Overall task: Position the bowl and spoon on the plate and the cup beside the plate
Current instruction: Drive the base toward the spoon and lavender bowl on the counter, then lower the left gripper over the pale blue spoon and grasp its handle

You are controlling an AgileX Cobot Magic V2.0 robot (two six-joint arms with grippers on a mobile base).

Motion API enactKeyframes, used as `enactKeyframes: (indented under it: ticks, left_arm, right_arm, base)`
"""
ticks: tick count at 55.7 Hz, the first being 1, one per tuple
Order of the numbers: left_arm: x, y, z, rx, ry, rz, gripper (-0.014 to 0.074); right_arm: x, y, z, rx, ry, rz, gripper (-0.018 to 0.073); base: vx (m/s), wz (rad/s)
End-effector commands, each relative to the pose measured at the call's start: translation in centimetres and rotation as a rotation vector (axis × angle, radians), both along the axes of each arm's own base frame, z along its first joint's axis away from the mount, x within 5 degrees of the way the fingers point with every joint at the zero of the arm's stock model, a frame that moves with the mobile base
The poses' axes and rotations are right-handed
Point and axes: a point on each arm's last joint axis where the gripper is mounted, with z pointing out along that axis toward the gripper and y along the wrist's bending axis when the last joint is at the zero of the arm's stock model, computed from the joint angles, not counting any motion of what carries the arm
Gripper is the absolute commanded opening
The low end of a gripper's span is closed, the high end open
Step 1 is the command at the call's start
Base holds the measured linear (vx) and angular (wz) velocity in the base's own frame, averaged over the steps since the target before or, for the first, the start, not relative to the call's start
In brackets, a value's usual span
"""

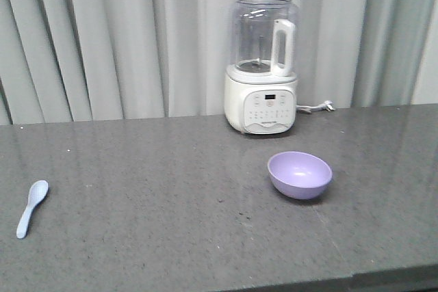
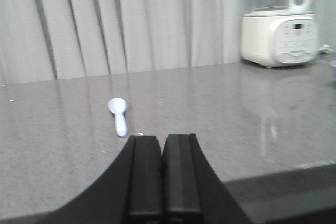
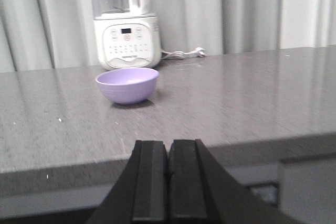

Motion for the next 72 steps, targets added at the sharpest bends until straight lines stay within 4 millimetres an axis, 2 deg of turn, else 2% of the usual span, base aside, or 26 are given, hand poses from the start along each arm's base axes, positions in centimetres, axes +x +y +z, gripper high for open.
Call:
enactKeyframes:
  ticks: [1, 33, 72]
  left_arm:
    - [-0.35, 0.03, 1.62, -0.017, -0.116, -0.001, -0.0003]
    - [-0.35, 0.03, 1.62, -0.017, -0.116, -0.001, -0.0003]
    - [-0.35, 0.03, 1.62, -0.017, -0.116, -0.001, -0.0003]
  right_arm:
    - [-0.07, 0.03, 0.68, -0.014, -0.085, 0.001, -0.0008]
    - [-0.07, 0.03, 0.68, -0.014, -0.085, 0.001, -0.0008]
    - [-0.07, 0.04, 0.71, -0.014, -0.088, 0.002, -0.0008]
  base:
    - [0.44, 0.35]
    - [0.35, 0.20]
    - [0.05, 0.01]
